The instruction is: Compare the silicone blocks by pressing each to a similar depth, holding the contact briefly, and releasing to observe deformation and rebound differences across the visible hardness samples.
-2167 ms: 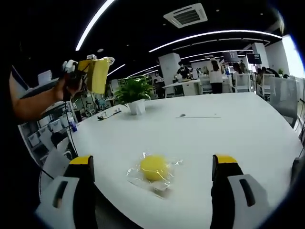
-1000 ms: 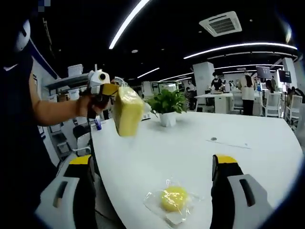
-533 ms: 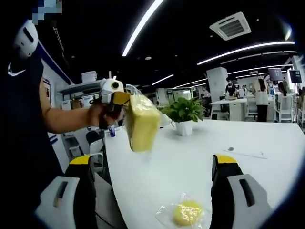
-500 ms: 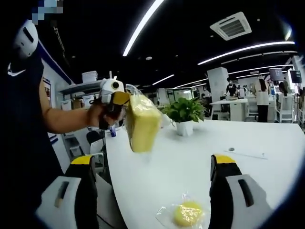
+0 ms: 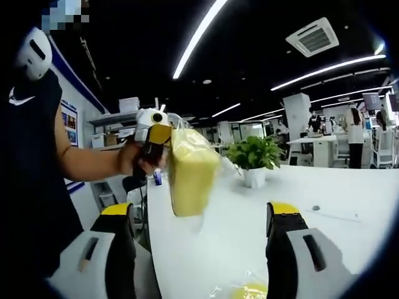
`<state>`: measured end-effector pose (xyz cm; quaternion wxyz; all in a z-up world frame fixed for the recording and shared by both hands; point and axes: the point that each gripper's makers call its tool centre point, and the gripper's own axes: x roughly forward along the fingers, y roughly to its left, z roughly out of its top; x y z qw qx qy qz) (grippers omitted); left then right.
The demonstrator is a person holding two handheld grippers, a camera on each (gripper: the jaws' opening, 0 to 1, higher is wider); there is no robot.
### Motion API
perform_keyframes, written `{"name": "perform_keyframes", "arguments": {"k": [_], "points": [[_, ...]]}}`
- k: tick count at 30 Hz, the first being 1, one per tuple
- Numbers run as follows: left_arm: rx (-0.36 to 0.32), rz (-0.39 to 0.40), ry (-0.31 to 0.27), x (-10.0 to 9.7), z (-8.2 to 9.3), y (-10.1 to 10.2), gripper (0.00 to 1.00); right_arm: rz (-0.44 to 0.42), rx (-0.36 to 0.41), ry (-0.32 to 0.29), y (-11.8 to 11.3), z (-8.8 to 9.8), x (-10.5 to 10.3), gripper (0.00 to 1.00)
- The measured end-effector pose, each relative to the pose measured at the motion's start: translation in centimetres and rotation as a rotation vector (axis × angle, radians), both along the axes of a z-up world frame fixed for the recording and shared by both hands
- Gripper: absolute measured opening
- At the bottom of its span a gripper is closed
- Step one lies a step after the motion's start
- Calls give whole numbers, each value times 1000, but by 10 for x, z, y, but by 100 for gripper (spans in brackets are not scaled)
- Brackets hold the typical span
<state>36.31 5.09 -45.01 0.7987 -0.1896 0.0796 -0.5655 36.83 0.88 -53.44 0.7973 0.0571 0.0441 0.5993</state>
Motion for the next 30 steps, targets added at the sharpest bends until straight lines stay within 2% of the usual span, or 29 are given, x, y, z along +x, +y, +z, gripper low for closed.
{"name": "perform_keyframes", "arguments": {"k": [11,19,22,25,30], "points": [[-16,-4,2,-3,2,-1,0,22,25,-2,10,7,-1,75],[-37,-9,6,-7,7,-1,0,48,87,27,18,14,-6,65],[-52,-18,17,-8,9,-2,0,54,109,50,20,16,-6,62],[-97,-25,41,-8,11,-1,0,69,132,53,22,20,-7,59],[-113,-28,46,-9,13,-3,0,94,162,54,25,25,-9,53]]}}
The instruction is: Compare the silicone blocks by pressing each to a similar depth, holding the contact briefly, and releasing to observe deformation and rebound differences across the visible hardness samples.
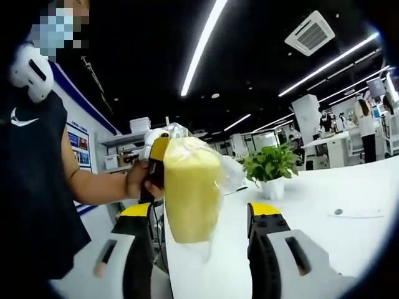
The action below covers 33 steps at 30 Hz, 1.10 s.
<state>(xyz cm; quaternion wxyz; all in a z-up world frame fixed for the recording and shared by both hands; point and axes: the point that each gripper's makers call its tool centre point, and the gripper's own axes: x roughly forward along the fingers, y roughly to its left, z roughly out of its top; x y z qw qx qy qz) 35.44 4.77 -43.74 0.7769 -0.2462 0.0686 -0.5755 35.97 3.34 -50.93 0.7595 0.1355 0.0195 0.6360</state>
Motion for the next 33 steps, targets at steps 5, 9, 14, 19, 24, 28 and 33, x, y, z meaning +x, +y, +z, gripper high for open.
{"name": "perform_keyframes", "arguments": {"k": [5,9,14,19,24,28,33], "points": [[-3,-9,0,-1,1,-3,0,12,-6,5,2,0,0,52],[2,-14,5,-2,-1,-4,0,14,-13,-8,3,-2,0,43],[8,-15,2,-2,-2,-4,0,42,-27,-14,7,-6,-9,28],[13,-7,0,-3,-5,1,0,50,-45,-16,11,-9,-12,26],[12,6,-4,-4,-7,9,0,55,-58,-8,15,-9,-15,24],[8,20,0,-4,-8,15,0,48,-70,-17,17,-7,-16,23],[8,22,7,-2,-10,15,0,51,-85,-9,15,-10,-12,22]]}}
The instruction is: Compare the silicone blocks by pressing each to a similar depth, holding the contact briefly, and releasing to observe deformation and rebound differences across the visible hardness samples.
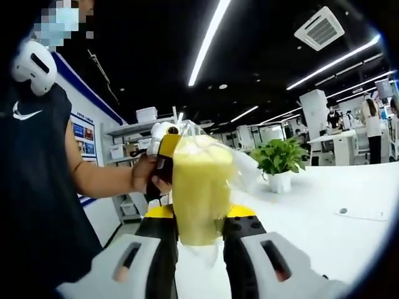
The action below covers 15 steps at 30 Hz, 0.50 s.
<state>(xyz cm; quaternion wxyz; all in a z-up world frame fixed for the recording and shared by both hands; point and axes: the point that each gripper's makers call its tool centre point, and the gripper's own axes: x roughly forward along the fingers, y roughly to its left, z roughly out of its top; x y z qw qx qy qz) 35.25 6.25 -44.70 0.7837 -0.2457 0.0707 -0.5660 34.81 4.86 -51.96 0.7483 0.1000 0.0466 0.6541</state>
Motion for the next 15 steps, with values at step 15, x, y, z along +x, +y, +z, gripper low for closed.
{"name": "perform_keyframes", "arguments": {"k": [15], "points": [[7,2,2,6,-8,-4,0,11,-41,78,-5,-6,4,16]]}}
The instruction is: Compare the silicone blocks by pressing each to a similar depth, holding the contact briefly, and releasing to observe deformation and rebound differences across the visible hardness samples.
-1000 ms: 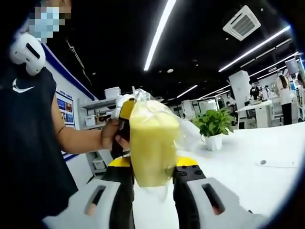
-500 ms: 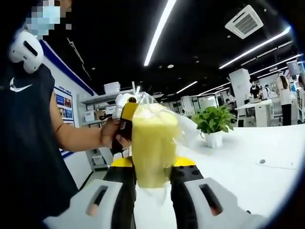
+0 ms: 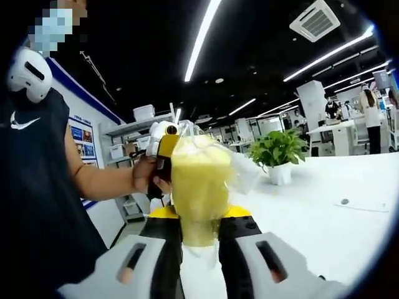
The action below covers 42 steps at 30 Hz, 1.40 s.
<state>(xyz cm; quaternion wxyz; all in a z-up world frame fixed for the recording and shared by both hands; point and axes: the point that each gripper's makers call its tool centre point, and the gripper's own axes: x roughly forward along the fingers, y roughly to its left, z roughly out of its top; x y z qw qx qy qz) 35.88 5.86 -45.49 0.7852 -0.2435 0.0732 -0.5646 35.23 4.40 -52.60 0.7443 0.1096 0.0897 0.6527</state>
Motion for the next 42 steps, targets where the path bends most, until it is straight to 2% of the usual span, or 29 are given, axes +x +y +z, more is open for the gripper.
{"name": "perform_keyframes", "arguments": {"k": [2,12,14,20,23,26,28,30,31,35,38,42], "points": [[13,2,-8,1,-1,0,0,5,-6,22,0,-1,0,14],[34,11,-30,3,-2,-1,0,12,-30,42,-1,0,-3,8],[32,8,-18,3,-2,-1,0,6,-42,23,-1,0,-3,7],[41,13,-41,1,-1,0,0,9,-74,2,-1,0,-3,3],[31,-2,-30,-1,0,0,0,22,-76,-14,-1,2,-5,3],[16,-5,-1,-2,2,1,0,20,-66,12,1,3,-6,2],[32,5,4,0,0,2,0,18,-70,9,2,1,-5,2],[63,5,-6,-2,-3,2,0,20,-80,2,2,-2,-5,1],[72,3,-8,-3,-4,2,0,34,-83,22,3,-3,-7,1],[73,-6,-8,-7,-4,3,0,38,-81,10,3,-3,-10,0],[95,8,-47,-9,-5,4,0,39,-83,24,3,-4,-12,0],[117,18,-67,-14,-3,4,0,51,-84,23,3,-2,-15,0]]}}
